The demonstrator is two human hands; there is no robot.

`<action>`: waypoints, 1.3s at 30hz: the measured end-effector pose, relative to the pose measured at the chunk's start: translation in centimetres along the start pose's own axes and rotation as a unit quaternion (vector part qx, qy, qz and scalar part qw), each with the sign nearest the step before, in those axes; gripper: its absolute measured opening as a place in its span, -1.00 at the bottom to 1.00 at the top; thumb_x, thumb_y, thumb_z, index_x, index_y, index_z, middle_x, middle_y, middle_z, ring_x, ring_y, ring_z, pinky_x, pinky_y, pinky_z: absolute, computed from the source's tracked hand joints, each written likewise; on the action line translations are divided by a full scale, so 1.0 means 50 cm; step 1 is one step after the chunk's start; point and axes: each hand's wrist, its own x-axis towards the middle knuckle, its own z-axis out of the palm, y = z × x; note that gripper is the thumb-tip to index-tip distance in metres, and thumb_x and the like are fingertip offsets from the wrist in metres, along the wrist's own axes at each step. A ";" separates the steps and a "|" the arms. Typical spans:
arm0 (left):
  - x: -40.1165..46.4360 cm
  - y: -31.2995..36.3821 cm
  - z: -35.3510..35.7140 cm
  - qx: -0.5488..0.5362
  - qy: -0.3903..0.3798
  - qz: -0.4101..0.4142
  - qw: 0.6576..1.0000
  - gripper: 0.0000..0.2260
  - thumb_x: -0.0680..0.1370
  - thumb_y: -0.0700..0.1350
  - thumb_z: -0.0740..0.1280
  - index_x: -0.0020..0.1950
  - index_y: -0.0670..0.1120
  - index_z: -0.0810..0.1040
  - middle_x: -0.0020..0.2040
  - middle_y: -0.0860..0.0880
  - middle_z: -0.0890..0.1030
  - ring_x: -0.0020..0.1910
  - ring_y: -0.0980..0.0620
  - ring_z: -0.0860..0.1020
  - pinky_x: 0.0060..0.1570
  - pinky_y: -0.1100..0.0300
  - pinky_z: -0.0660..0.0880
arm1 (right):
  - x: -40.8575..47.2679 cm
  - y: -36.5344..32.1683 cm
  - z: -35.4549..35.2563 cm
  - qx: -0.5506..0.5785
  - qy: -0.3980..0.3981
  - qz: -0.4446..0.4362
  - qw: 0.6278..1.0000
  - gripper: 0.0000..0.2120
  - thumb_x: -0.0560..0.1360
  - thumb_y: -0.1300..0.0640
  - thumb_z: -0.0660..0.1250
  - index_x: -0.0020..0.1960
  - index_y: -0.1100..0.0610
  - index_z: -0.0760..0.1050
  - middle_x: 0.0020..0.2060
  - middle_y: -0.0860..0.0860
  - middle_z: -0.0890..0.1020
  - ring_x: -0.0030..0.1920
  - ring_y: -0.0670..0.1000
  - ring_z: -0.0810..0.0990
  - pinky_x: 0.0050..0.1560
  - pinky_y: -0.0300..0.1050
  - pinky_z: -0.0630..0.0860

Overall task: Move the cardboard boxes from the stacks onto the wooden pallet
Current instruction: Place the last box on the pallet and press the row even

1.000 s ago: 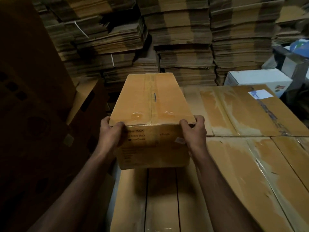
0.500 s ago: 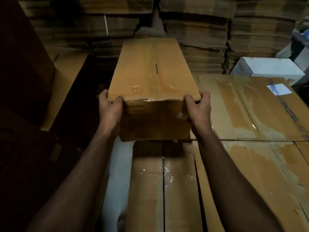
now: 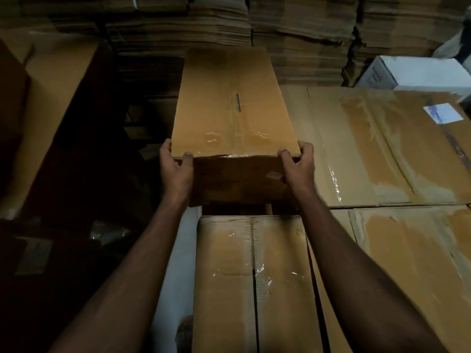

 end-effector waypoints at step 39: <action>-0.185 -0.287 0.050 0.518 -0.164 0.010 0.840 -0.24 0.60 0.21 0.25 0.65 0.02 -0.07 0.61 -0.27 -0.22 0.59 -0.29 -0.04 0.52 -0.24 0.06 | -0.205 0.342 -0.057 -0.571 -0.206 -0.150 0.780 -0.31 0.63 -0.27 -0.14 0.58 0.01 -0.35 0.55 0.25 -0.28 0.55 0.26 -0.32 0.50 0.32 -0.27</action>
